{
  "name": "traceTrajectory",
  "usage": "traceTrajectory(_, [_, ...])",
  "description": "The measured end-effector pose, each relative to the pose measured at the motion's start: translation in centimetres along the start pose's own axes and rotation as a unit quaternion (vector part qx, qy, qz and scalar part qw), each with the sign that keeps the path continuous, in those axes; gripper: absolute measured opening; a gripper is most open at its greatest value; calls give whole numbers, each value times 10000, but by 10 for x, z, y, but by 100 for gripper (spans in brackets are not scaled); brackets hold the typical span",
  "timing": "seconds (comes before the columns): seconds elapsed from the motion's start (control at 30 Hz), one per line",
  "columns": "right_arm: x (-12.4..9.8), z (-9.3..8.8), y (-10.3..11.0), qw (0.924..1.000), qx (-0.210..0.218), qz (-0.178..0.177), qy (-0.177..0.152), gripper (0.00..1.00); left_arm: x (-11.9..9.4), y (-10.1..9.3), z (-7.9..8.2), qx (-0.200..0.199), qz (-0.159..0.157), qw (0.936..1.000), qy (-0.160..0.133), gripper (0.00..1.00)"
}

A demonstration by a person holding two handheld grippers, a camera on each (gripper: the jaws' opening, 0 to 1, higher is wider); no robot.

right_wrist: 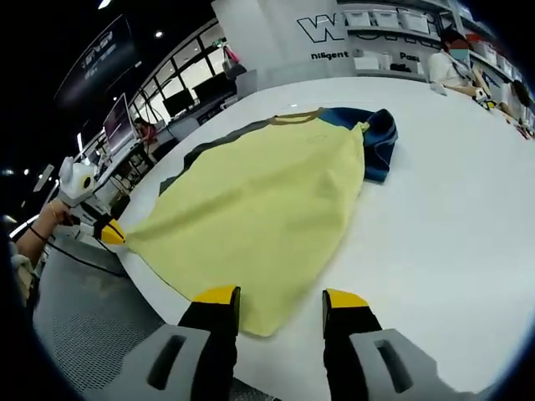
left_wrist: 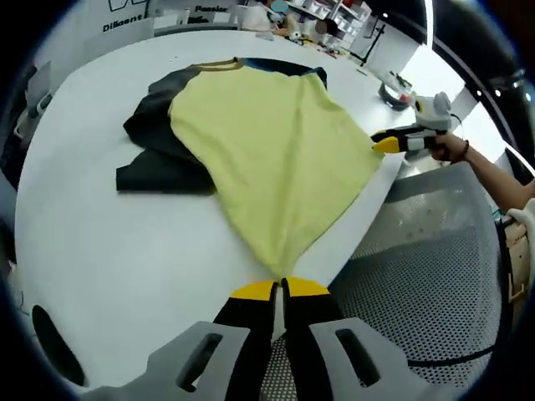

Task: Fold the garment on the visible template until the final outline fits inside the template.

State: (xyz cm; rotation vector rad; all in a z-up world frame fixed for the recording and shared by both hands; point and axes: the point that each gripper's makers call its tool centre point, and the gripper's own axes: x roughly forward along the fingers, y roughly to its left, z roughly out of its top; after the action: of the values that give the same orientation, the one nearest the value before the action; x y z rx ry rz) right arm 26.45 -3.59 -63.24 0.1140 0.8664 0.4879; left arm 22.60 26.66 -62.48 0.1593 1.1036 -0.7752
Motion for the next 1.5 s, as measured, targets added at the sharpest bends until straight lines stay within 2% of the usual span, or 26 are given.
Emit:
traceTrajectory(0.07, [0, -2, 0, 10000, -8, -13, 49, 30, 0, 1, -1, 0, 59, 10000, 28, 3])
traceTrajectory(0.2, [1, -5, 4, 9999, 2, -2, 110, 19, -7, 5, 7, 66, 155, 9997, -201, 8])
traceTrajectory(0.23, [1, -6, 6, 9999, -89, -3, 127, 15, -10, 5, 12, 154, 178, 9991, -348, 14])
traceTrajectory(0.3, [1, -6, 8, 9994, -320, -29, 127, 8, -14, 4, 17, 282, 216, 9984, -439, 20])
traceTrajectory(0.37, [-2, -1, 7, 9976, -683, -123, 49, 0, -14, 8, 20, 426, 311, 9971, -547, 19])
traceTrajectory(0.4, [-5, 2, 8, 9958, -896, -152, 61, 0, -13, 9, 20, 435, 344, 9970, -534, 18])
traceTrajectory(0.47, [-10, 5, 11, 9945, -1025, -193, 113, 0, -13, 11, 19, 368, 401, 9971, -531, 18])
traceTrajectory(0.53, [-15, 16, 11, 9896, -1404, -309, 38, 0, -15, 11, 21, 383, 419, 9965, -613, 17])
traceTrajectory(0.67, [-20, 33, 23, 9846, -1710, -361, -10, 0, -19, 6, 28, 382, 328, 9952, -840, 17])
traceTrajectory(0.7, [-18, 38, 29, 9776, -2073, -345, 62, 0, -20, 4, 28, 368, 318, 9951, -861, 17])
traceTrajectory(0.73, [-17, 39, 31, 9755, -2169, -362, 83, 0, -20, 4, 30, 353, 331, 9947, -902, 17])
traceTrajectory(0.77, [-15, 42, 35, 9679, -2480, -391, 153, 0, -20, 4, 30, 352, 339, 9947, -901, 16])
traceTrajectory(0.8, [-12, 44, 41, 9654, -2582, -310, 177, 0, -20, 4, 30, 355, 340, 9947, -898, 16])
traceTrajectory(0.93, [6, 53, 61, 9658, -2589, -4, 107, 0, -20, 4, 31, 333, 354, 9947, -908, 14])
traceTrajectory(1.0, [17, 49, 60, 9608, -2738, -17, 444, 0, -20, 3, 32, 385, 349, 9942, -943, 12])
traceTrajectory(1.03, [24, 51, 64, 9606, -2742, 23, 462, 0, -21, 3, 33, 399, 355, 9939, -967, 12])
traceTrajectory(1.2, [49, 46, 82, 9690, -2389, 408, 486, 0, -22, 2, 38, 340, 320, 9929, -1095, 11])
traceTrajectory(1.27, [56, 45, 87, 9694, -2348, 589, 401, 2, -23, 0, 41, 378, 293, 9922, -1155, 11])
traceTrajectory(1.3, [58, 44, 91, 9725, -2186, 717, 361, 4, -22, 0, 42, 379, 272, 9923, -1149, 11])
traceTrajectory(1.33, [62, 40, 96, 9788, -1815, 892, 310, 6, -22, -1, 42, 399, 265, 9922, -1152, 11])
traceTrajectory(1.4, [65, 31, 96, 9823, -1495, 1044, 436, 12, -21, 0, 42, 408, 293, 9922, -1142, 12])
traceTrajectory(1.47, [65, 27, 93, 9793, -1702, 997, 448, 17, -21, 0, 42, 358, 305, 9925, -1130, 12])
traceTrajectory(1.5, [60, 22, 91, 9762, -1862, 954, 568, 18, -21, 1, 42, 354, 300, 9923, -1145, 11])
